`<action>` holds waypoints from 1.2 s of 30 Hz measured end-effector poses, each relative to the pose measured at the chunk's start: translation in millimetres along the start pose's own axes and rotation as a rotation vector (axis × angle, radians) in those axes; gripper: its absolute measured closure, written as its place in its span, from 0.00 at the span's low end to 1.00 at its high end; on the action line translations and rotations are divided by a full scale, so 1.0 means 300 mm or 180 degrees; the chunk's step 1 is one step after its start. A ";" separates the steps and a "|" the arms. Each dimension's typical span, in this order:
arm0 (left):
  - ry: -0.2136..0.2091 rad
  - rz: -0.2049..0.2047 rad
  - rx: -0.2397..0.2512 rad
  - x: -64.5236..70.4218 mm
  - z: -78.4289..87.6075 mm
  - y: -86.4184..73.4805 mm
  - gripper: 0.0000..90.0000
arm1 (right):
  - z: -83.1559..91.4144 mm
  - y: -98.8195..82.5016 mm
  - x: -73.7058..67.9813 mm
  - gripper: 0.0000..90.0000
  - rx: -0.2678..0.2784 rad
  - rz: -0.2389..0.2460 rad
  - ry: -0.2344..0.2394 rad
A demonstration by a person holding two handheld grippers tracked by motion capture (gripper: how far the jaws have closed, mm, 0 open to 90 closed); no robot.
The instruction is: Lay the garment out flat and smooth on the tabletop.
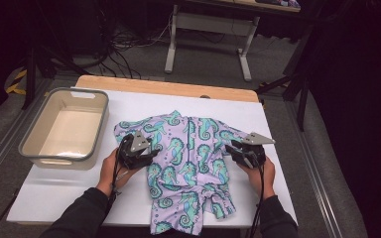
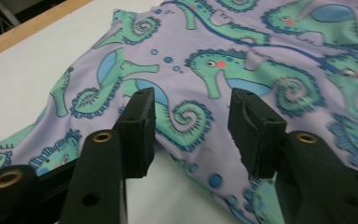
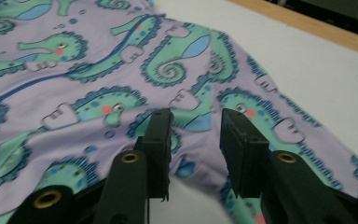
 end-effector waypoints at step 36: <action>-0.1073 -0.0091 -0.0401 0.272 0.155 -0.174 0.93 | 0.041 -0.198 -0.310 0.90 -0.0448 -0.0254 0.1015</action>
Point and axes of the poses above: each handheld gripper's, and its own axes: z roughly backward along the jaws, y roughly out of its top, x roughly to its right, the point moved 10 cm from there along -z, roughly forward along the jaws, and after that the axes turned 13 degrees about y, right-handed, at the moved point
